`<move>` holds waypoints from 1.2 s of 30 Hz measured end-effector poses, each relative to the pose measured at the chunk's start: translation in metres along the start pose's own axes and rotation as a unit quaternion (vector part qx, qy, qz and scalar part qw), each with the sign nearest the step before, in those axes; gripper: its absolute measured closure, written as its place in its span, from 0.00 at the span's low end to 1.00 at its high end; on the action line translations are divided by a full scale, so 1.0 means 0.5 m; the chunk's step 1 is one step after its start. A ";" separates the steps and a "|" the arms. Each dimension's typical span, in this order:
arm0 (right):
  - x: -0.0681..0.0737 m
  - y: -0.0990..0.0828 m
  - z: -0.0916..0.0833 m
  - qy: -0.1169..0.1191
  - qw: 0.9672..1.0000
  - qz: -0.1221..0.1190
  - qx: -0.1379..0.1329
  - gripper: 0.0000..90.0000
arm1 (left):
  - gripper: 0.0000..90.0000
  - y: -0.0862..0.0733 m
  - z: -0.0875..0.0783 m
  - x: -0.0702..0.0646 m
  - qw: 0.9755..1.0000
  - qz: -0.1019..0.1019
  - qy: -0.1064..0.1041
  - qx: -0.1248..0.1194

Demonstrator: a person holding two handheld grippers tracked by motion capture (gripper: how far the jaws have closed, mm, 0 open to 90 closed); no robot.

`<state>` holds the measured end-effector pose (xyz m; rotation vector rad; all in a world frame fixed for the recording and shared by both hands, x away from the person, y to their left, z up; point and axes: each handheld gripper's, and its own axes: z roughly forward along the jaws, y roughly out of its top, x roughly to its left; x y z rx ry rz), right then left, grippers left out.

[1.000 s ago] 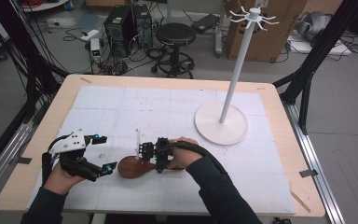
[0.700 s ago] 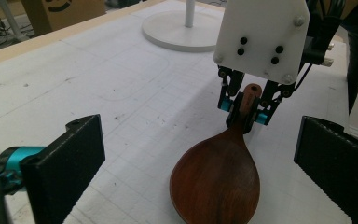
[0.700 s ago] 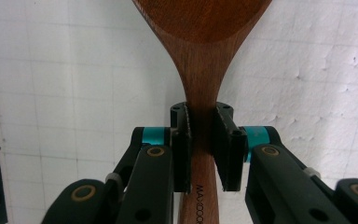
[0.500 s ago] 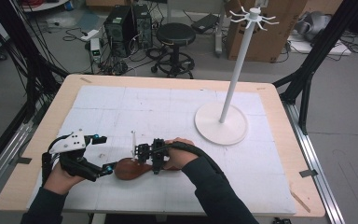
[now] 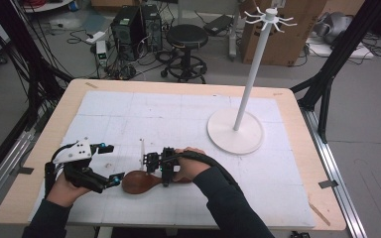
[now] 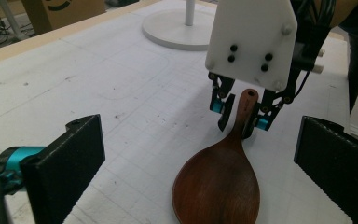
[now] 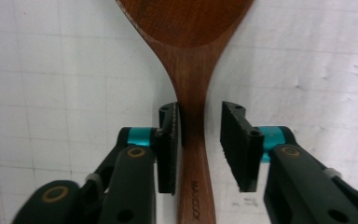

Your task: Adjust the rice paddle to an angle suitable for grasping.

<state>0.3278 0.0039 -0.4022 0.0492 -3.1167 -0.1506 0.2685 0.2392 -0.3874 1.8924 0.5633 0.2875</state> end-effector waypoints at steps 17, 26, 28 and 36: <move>0.052 -0.110 -0.046 -0.005 1.000 0.006 -0.017 0.80 | 0.03 -0.001 0.000 -0.003 1.000 0.001 0.002 0.001; 0.050 -0.133 -0.024 -0.001 1.000 0.014 -0.003 0.96 | 0.03 -0.001 0.004 -0.001 1.000 0.001 0.002 0.003; 0.049 -0.131 -0.019 -0.003 1.000 0.016 0.006 0.96 | 0.03 -0.001 0.005 -0.001 1.000 0.000 0.002 0.002; 0.032 -0.133 -0.011 -0.021 0.999 0.028 0.009 0.98 | 0.03 -0.001 0.004 -0.002 1.000 0.001 0.001 0.005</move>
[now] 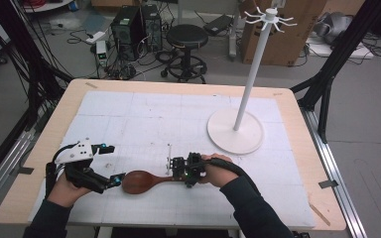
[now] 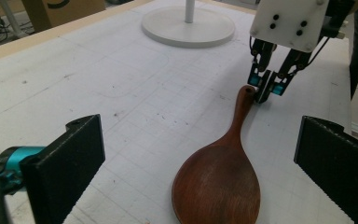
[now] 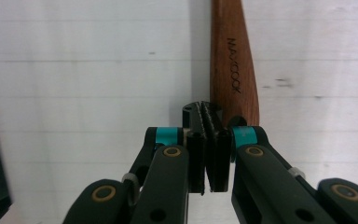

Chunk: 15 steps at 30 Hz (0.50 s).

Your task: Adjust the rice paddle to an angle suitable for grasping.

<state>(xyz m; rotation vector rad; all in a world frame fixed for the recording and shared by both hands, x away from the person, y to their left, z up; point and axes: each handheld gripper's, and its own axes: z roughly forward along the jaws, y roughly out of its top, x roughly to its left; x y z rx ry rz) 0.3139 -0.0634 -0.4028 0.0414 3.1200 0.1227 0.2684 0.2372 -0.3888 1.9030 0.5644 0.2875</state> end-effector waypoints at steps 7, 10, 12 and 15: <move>-0.014 -0.004 0.003 -0.010 1.000 0.015 -0.003 0.96 | 0.03 0.000 -0.002 0.002 1.000 -0.001 0.000 -0.001; -0.010 -0.011 -0.004 -0.002 1.000 0.018 -0.021 0.88 | 0.03 -0.001 -0.002 0.003 1.000 -0.002 0.001 -0.002; -0.006 -0.022 -0.013 0.003 0.999 0.028 -0.042 0.81 | 0.03 -0.001 -0.002 0.002 1.000 -0.001 0.001 0.000; -0.003 -0.046 -0.031 0.012 0.996 0.045 -0.077 0.74 | 0.03 -0.001 -0.002 0.002 1.000 -0.001 0.001 0.000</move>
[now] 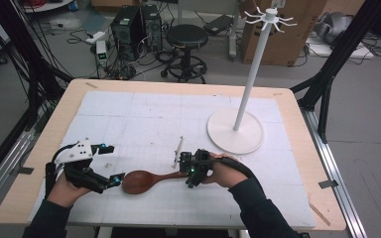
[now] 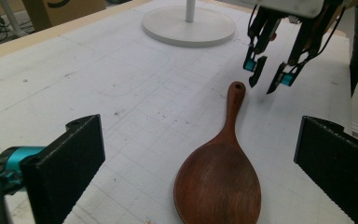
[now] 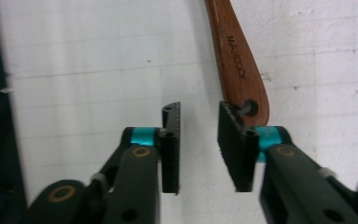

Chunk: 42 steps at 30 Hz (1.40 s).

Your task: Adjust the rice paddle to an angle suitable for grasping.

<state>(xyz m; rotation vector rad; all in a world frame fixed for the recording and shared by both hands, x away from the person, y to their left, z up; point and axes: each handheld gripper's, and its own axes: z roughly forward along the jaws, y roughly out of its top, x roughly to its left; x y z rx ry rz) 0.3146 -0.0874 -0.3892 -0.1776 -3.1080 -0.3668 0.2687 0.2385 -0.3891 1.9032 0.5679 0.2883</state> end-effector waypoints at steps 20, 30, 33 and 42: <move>0.031 -0.192 -0.094 -0.046 0.974 0.083 -0.207 0.18 | 0.03 0.005 0.008 -0.006 1.000 0.002 -0.009 0.000; 0.053 -0.267 -0.100 -0.106 0.933 0.160 -0.305 0.00 | 0.03 0.012 0.015 -0.008 1.000 0.002 -0.018 0.005; 0.059 -0.281 -0.091 -0.103 0.928 0.167 -0.317 0.00 | 0.03 0.013 0.016 -0.010 1.000 0.002 -0.015 0.007; 0.069 -0.297 -0.082 -0.115 0.916 0.191 -0.334 0.00 | 0.03 0.014 0.015 -0.013 1.000 0.006 -0.013 0.004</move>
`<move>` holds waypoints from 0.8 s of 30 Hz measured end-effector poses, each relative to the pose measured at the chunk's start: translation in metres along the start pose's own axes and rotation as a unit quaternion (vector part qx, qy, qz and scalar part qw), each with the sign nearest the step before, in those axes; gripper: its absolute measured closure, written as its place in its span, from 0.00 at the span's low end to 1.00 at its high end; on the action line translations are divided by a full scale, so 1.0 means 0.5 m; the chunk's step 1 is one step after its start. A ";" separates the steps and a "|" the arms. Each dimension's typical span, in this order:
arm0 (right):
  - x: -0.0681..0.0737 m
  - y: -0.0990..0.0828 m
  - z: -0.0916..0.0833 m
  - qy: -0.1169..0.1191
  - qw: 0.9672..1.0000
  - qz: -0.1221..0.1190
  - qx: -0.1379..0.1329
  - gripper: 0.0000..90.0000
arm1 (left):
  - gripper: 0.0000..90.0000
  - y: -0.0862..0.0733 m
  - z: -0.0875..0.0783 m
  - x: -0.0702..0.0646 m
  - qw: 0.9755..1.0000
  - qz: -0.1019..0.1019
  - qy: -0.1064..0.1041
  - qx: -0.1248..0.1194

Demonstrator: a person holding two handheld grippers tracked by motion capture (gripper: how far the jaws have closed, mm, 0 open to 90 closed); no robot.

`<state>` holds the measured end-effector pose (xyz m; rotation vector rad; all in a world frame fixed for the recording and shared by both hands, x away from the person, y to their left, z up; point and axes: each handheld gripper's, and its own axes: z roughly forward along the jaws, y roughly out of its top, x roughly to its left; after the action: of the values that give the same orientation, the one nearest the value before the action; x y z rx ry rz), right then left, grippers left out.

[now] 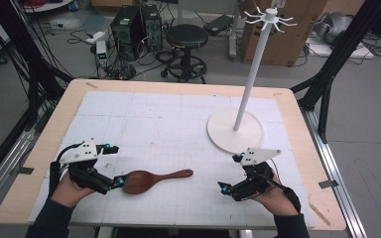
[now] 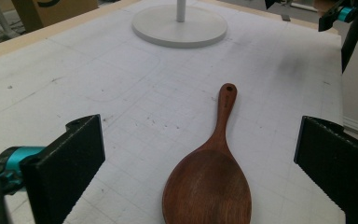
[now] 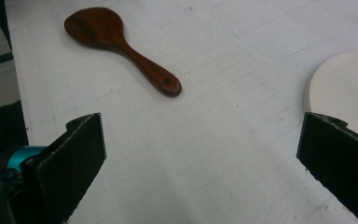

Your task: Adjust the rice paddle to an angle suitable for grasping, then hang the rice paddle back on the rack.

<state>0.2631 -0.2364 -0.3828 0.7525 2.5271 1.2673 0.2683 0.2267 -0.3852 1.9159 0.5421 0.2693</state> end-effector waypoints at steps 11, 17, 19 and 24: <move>0.011 -0.002 0.005 -0.005 1.000 0.001 -0.007 0.00 | 0.03 -0.001 0.001 0.004 1.000 -0.002 0.003 0.001; 0.009 -0.005 0.004 -0.005 1.000 0.005 -0.012 0.00 | 0.03 -0.002 0.003 0.009 1.000 0.001 0.004 0.000; 0.009 -0.006 0.004 -0.003 1.000 0.005 -0.011 0.00 | 0.03 -0.002 0.006 0.009 1.000 0.001 0.005 0.001; 0.007 -0.010 0.006 -0.003 1.000 0.008 -0.010 0.00 | 0.03 -0.004 0.012 0.006 1.000 0.020 0.008 0.008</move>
<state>0.2595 -0.2349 -0.3884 0.7728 2.5054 1.2905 0.2730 0.2241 -0.3894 1.9430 0.5176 0.3074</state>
